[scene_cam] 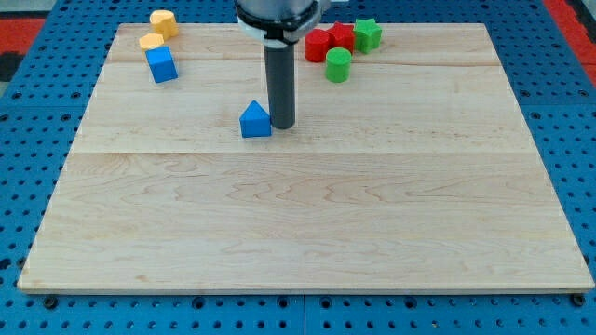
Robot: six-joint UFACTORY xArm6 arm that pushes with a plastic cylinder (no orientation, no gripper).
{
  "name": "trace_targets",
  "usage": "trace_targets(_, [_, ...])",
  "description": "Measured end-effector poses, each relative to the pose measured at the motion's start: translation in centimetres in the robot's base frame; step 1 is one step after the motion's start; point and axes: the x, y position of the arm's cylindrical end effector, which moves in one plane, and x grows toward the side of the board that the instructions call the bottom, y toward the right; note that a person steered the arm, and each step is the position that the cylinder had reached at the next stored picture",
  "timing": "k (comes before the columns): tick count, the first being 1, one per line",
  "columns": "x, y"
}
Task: Push blue triangle below blue cube
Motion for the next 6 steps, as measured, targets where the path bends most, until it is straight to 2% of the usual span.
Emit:
trace_targets(1, [-0.9,-7.3])
trace_targets(2, [-4.2,-13.7])
trace_targets(3, [2.3,-14.0])
trace_targets(4, [4.0,-16.7])
trace_targets(6, [-2.0,-17.2])
